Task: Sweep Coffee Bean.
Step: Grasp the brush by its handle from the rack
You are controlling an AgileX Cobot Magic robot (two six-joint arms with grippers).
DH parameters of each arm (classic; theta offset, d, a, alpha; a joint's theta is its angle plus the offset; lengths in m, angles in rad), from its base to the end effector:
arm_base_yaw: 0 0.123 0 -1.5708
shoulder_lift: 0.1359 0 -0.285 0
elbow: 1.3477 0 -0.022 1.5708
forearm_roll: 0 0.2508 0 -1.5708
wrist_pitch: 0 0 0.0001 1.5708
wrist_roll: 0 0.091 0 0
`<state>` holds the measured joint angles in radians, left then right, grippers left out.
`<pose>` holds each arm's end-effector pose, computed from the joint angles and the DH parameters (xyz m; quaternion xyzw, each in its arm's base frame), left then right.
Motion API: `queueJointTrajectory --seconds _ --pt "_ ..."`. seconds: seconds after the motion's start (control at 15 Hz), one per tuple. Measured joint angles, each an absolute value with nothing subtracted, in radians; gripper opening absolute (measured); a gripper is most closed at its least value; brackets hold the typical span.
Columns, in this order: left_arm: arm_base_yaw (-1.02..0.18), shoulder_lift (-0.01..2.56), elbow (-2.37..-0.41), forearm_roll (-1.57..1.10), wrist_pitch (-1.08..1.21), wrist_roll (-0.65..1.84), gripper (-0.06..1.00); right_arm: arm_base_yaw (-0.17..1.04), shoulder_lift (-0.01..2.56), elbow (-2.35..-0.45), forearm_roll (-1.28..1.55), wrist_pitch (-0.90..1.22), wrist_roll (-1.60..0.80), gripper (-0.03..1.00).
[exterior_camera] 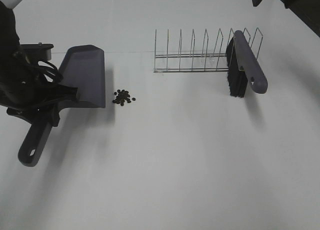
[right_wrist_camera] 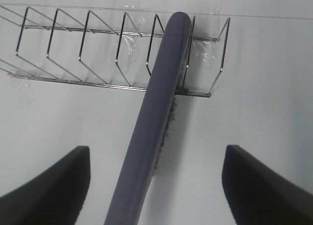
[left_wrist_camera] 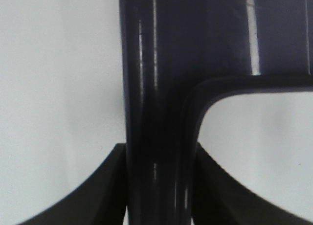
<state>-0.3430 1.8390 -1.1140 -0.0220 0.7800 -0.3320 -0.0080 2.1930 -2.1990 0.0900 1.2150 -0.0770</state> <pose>0.3201 -0.1158 0.1634 -0.0017 0.9970 -0.0331 0.0694 0.4830 0.0038 0.2935 -0.0277 0.9735 0.0351 0.2241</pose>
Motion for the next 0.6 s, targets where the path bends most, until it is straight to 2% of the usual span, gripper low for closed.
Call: queueJointTrajectory --seconds 0.33,0.6 --pt "-0.343 1.839 -1.114 -0.022 0.780 -0.333 0.32 0.058 2.316 -2.219 0.064 1.206 -0.112 0.59" --pt "-0.343 1.839 -1.114 -0.022 0.780 -0.333 0.32 0.059 2.380 -2.219 0.038 1.177 -0.065 0.57"
